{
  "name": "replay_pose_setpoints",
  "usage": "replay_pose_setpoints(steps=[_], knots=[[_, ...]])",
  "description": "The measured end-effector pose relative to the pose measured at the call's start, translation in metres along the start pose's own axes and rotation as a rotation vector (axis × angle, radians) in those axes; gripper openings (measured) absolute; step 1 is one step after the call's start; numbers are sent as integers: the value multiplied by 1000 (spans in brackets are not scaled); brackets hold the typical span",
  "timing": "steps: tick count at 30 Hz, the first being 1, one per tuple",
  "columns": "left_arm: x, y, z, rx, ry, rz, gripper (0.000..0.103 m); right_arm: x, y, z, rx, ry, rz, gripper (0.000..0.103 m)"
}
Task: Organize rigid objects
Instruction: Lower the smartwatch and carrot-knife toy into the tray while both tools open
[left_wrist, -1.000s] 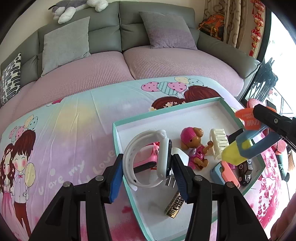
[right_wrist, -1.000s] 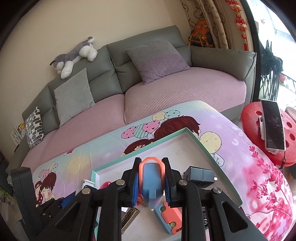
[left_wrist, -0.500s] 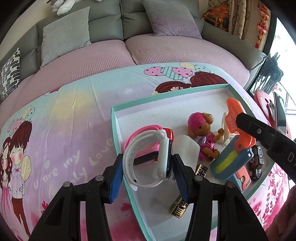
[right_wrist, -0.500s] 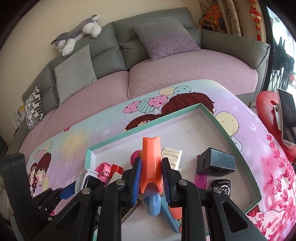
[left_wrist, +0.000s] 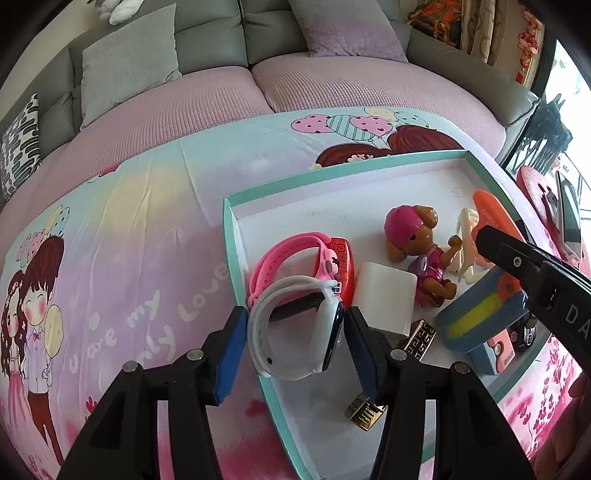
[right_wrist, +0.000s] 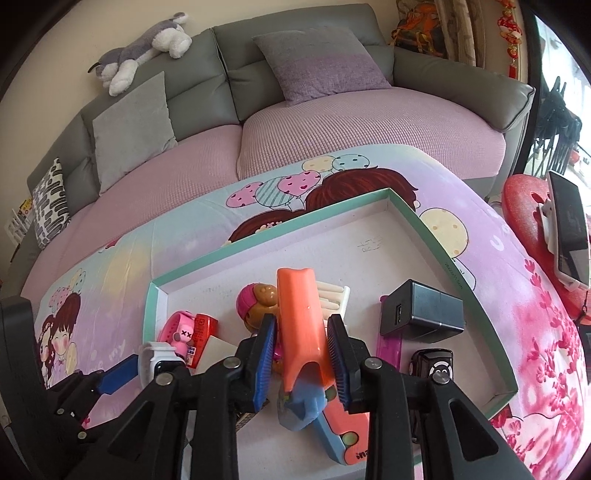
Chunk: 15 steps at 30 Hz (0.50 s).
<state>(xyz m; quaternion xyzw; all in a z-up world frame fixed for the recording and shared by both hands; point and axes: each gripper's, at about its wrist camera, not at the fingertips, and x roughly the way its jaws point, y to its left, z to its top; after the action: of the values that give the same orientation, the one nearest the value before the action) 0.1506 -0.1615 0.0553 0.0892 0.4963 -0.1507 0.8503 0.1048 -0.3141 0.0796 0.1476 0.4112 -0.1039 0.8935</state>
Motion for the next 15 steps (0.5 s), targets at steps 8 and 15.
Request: replay_pose_setpoints(steps=[8, 15], knots=[[-14, 16, 4, -53, -31, -4, 73, 1, 0, 0, 0, 7, -15, 56], [-31, 49, 6, -159, -89, 41, 81, 1, 0, 0, -7, 3, -27, 65]])
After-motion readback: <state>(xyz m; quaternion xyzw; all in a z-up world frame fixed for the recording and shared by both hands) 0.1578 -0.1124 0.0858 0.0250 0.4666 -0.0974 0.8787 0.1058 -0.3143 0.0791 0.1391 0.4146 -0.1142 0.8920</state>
